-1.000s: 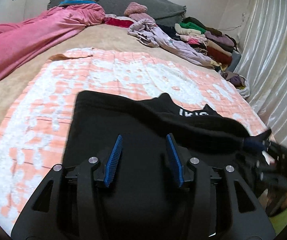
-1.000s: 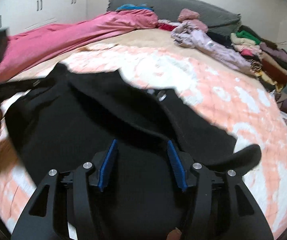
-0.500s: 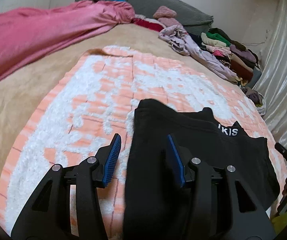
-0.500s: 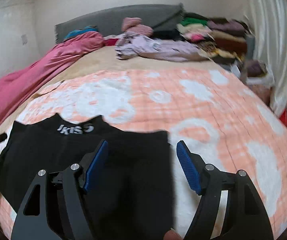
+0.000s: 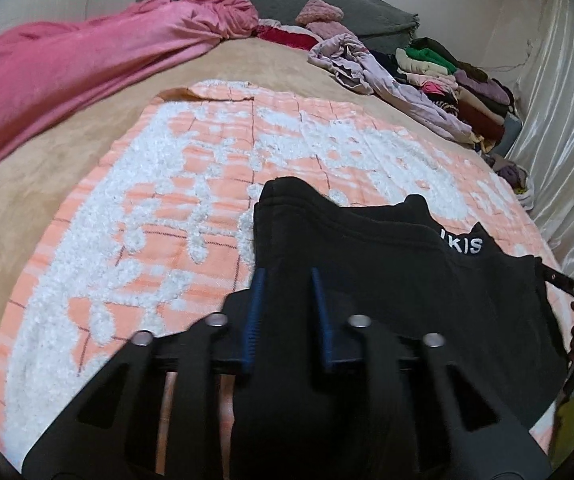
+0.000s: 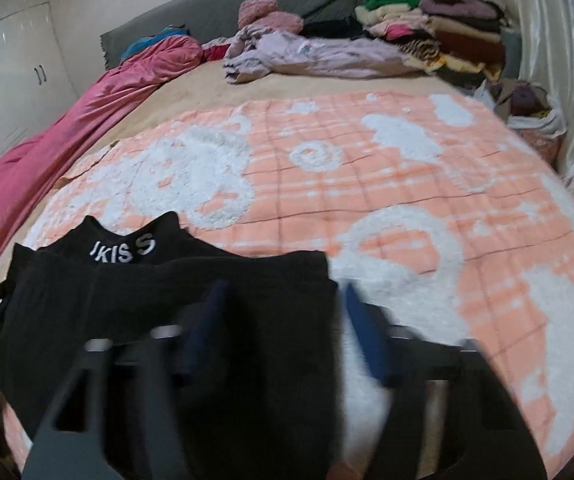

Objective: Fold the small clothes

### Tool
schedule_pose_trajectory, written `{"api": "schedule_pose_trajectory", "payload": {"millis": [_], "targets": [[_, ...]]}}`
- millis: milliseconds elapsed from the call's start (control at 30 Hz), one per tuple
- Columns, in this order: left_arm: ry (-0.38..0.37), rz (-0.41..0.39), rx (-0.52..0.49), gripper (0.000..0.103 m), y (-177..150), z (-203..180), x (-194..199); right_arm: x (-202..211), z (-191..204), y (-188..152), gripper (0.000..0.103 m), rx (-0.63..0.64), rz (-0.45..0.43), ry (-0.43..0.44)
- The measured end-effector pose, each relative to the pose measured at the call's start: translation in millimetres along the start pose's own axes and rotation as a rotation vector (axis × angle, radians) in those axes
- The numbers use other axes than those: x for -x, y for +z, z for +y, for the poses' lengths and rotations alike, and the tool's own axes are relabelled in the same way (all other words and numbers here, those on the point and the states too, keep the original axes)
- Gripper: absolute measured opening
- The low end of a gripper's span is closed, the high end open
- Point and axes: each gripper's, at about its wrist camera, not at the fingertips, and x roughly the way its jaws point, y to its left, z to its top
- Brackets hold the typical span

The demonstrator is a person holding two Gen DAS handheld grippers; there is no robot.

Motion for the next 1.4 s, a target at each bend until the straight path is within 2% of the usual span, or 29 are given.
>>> {"api": "schedule_pose_trajectory", "payload": {"millis": [67, 167, 333, 467, 533, 633, 700, 1000, 1133, 1267, 1300, 1333, 1400], "targets": [[-0.001, -0.020, -0.013, 0.004, 0.5, -1.7, 4.4, -4.4, 1.1, -1.2, 0.012, 0.011, 0.007, -0.007], [-0.012, -0.064, -0.018, 0.003, 3.7, -3.9, 14.7, 4.8, -4.0, -3.4, 0.010, -0.014, -0.041, -0.005], [-0.043, -0.184, -0.060, 0.003, 11.1, -17.8, 43.0, 28.1, -13.7, 0.1, 0.009, -0.021, -0.129, 0.006], [-0.029, -0.228, -0.099, 0.003, 17.9, -24.3, 41.2, 32.1, -22.2, 3.9, 0.009, -0.047, -0.157, -0.010], [-0.007, -0.212, -0.117, 0.003, 19.4, -26.3, 31.7, 27.4, -23.8, 3.9, 0.009, -0.047, -0.156, -0.022], [0.062, -0.104, -0.094, 0.003, 16.4, -16.9, 2.3, 13.9, -21.3, 1.2, 0.009, -0.016, -0.125, -0.057], [0.063, -0.044, -0.055, 0.003, 11.1, -6.7, -13.3, 6.0, -18.9, -1.7, 0.009, 0.006, -0.107, -0.079], [0.076, -0.029, -0.060, 0.005, 6.5, -7.5, -14.9, -10.9, -16.5, -9.1, 0.010, 0.039, -0.062, -0.143], [0.071, -0.027, -0.045, 0.006, 5.4, -6.4, -10.8, -7.8, -14.9, -8.9, 0.016, 0.042, -0.061, -0.144], [0.067, -0.026, -0.047, 0.012, 5.1, -7.9, -5.9, 3.9, -14.7, -9.6, 0.032, 0.014, -0.083, -0.138], [0.067, -0.026, -0.047, 0.017, 5.7, -8.1, -5.0, 7.2, -14.8, -9.2, 0.035, 0.007, -0.088, -0.131], [0.068, -0.022, -0.046, 0.021, 5.5, -8.5, -4.1, 10.9, -14.1, -9.9, 0.043, -0.001, -0.090, -0.119], [0.070, -0.016, -0.042, 0.021, 5.3, -8.1, -2.3, 15.4, -10.4, -13.4, 0.046, 0.004, -0.089, -0.101]]}}
